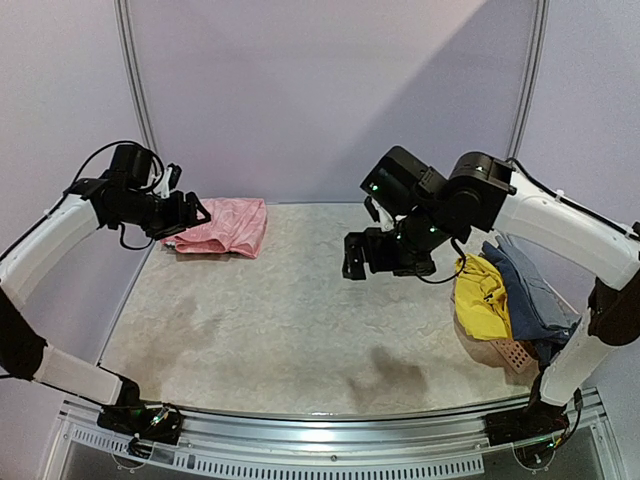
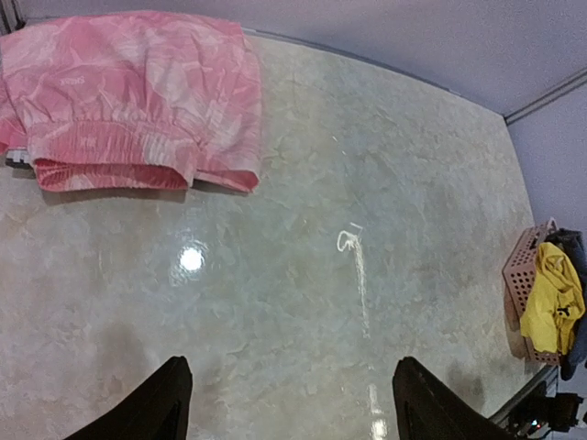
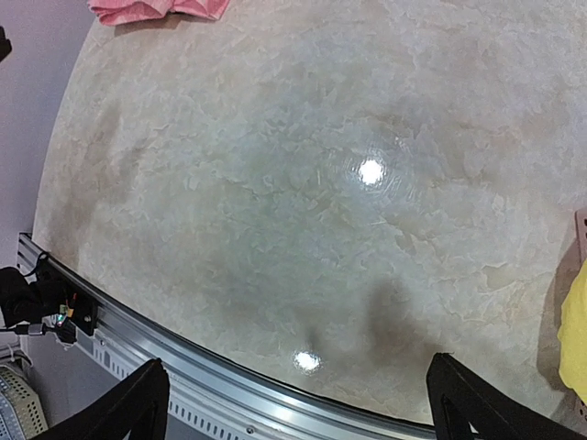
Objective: Fold and stack the mixed laundry pile
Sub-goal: Reset both arms
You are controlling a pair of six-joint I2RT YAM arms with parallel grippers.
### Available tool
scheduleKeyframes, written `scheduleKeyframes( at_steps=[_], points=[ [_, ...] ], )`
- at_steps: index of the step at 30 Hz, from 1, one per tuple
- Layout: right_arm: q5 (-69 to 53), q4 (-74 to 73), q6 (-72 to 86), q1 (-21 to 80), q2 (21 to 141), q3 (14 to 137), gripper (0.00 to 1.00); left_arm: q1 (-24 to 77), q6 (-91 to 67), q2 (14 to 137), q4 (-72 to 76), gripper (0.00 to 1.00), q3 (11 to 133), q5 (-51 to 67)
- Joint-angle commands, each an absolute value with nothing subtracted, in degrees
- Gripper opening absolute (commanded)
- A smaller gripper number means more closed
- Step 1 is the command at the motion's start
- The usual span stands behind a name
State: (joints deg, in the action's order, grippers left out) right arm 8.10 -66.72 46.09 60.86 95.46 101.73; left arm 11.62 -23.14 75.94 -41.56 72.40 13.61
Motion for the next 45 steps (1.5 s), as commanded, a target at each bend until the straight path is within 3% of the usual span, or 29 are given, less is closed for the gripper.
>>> scheduleKeyframes(
  at_steps=[1,10,13,15,18,21,28,34,36,39,43,45],
  points=[
    [12.5,-66.6,44.9,61.2,91.4,103.1,0.99,16.4,-26.5,68.8,-46.2,0.77,68.8,10.7],
    [21.9,-56.1,48.8,61.1,81.5,97.4,0.99,22.1,-29.4,54.5,-53.2,0.81,60.9,7.2],
    [23.1,-42.0,50.3,61.0,74.9,88.0,0.99,22.2,-28.6,50.5,-55.5,0.88,60.4,6.4],
    [23.6,-30.5,49.5,60.9,70.1,79.5,0.99,22.2,-27.1,48.4,-56.7,0.99,60.4,5.5],
    [29.2,-14.9,52.4,60.6,61.6,66.5,0.99,22.2,-24.7,46.1,-57.9,1.0,60.3,3.8],
    [34.3,-14.6,61.2,59.5,57.4,62.1,0.99,22.1,-22.8,43.6,-58.3,1.0,60.0,1.6],
    [36.9,-22.3,62.9,59.3,56.8,66.6,0.99,22.1,-27.7,39.9,-53.4,1.0,57.4,-4.3],
    [40.8,-7.4,69.9,58.5,43.9,48.7,0.99,22.0,-29.2,41.6,-49.4,1.0,56.3,-2.1],
    [43.5,-13.5,74.3,57.7,40.6,48.7,0.99,22.0,-28.3,43.1,-49.4,1.0,57.0,-1.2],
    [48.4,-32.4,74.2,57.6,40.7,58.1,0.99,22.0,-27.9,46.0,-51.9,1.0,59.0,-3.4],
    [54.1,-55.6,68.9,57.6,49.3,74.5,0.99,22.0,-27.5,49.2,-53.0,1.0,60.9,-5.2],
    [53.2,-60.1,62.3,56.9,55.4,79.8,0.99,22.0,-27.5,50.8,-53.0,0.99,61.2,-6.8]
  ],
)
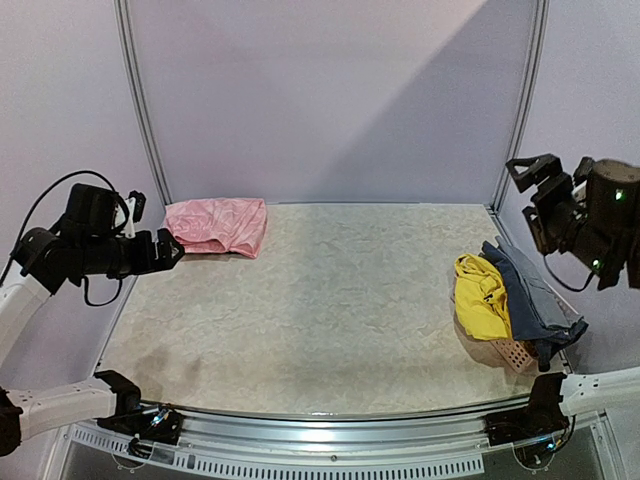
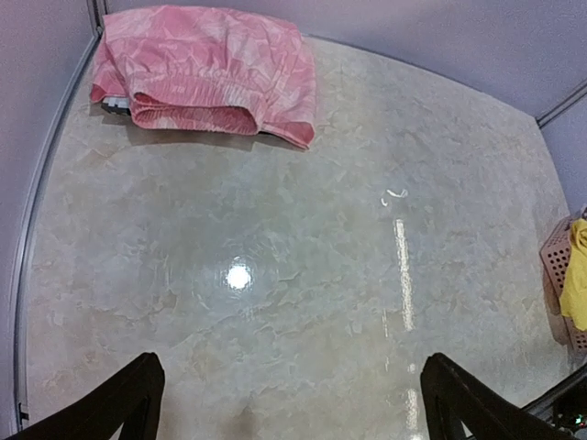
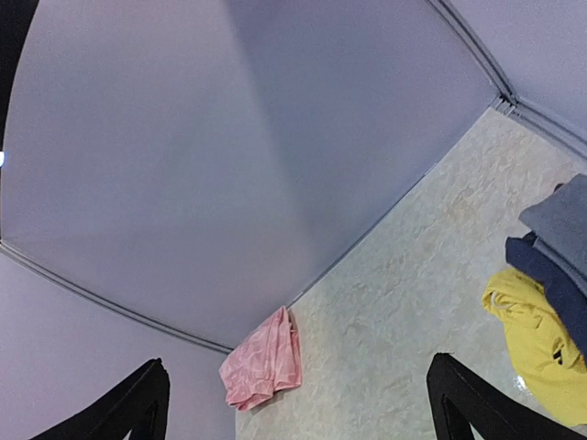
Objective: Fold and stack the mixed laundry pile
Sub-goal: Reset both arms
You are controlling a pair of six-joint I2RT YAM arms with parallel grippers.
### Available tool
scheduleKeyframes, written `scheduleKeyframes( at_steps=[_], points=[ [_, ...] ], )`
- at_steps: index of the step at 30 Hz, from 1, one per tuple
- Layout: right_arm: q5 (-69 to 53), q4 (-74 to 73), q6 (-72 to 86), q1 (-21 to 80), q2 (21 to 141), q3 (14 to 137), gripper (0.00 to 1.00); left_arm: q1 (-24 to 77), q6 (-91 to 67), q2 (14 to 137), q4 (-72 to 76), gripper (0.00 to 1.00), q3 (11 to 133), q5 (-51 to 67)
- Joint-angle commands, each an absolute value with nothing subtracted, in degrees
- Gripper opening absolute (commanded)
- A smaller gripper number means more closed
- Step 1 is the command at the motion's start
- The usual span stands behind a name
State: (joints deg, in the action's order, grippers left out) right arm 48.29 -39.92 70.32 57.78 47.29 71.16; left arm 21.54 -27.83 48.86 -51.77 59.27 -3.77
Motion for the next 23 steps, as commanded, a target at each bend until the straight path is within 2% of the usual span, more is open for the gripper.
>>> scheduleKeyframes(
  at_steps=[1,5,11,23],
  points=[
    [49.8,-62.3,59.1,54.8,57.4,82.4,0.99,22.0,-27.8,51.7,-53.1,1.0,61.5,-7.6],
    [29.0,-71.1,49.3,42.8,69.9,90.3,0.99,22.0,-28.6,55.4,-53.8,1.0,65.6,-9.7],
    [18.4,-65.9,41.1,40.3,72.0,88.8,0.99,22.0,-30.1,59.9,-57.0,1.0,69.6,-13.9],
    [15.1,-64.7,35.8,39.5,72.8,90.1,0.99,22.1,-33.6,58.7,-56.2,0.99,65.6,-14.3]
  ],
)
